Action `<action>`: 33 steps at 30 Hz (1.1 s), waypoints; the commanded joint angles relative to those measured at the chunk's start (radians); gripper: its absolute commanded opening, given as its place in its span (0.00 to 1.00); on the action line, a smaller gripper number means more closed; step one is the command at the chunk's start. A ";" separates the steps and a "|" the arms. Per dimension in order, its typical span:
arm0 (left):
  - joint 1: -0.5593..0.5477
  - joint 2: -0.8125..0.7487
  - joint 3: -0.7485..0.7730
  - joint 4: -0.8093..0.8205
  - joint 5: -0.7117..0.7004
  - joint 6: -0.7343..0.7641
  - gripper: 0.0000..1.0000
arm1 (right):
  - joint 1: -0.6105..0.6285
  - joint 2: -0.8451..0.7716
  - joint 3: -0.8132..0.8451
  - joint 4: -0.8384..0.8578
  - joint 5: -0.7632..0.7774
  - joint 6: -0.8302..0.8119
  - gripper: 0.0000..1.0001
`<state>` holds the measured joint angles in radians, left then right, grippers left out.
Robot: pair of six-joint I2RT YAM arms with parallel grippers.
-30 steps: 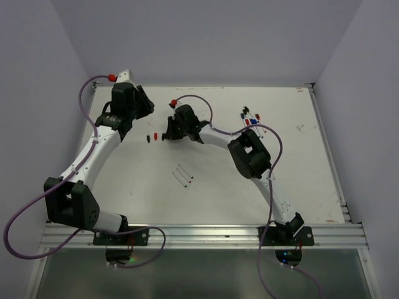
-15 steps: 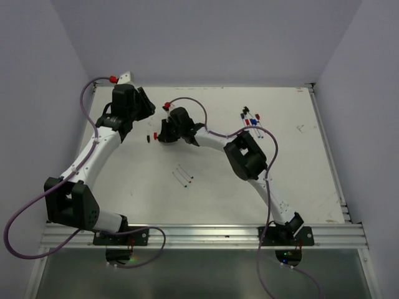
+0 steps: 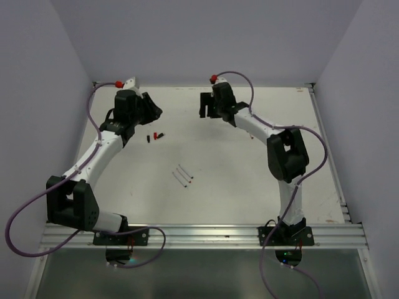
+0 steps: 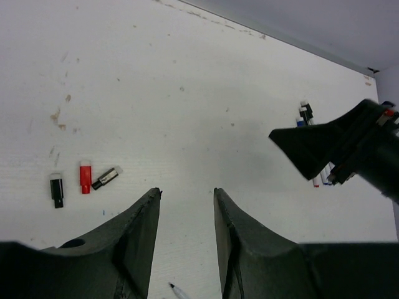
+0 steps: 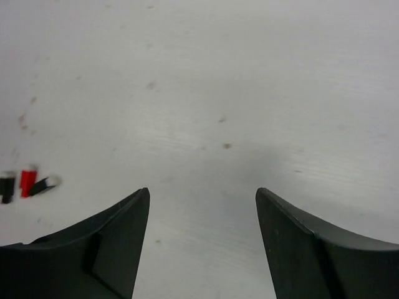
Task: Open the pen caps
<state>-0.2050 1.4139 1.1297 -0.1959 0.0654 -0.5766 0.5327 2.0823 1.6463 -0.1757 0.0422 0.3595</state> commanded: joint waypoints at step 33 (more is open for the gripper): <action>-0.040 0.096 -0.039 0.179 0.148 -0.029 0.45 | -0.275 0.051 -0.065 -0.220 0.130 -0.139 0.47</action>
<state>-0.2428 1.5146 1.0977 -0.0666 0.1974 -0.5949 0.2737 2.1212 1.5925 -0.4305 0.1905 0.2344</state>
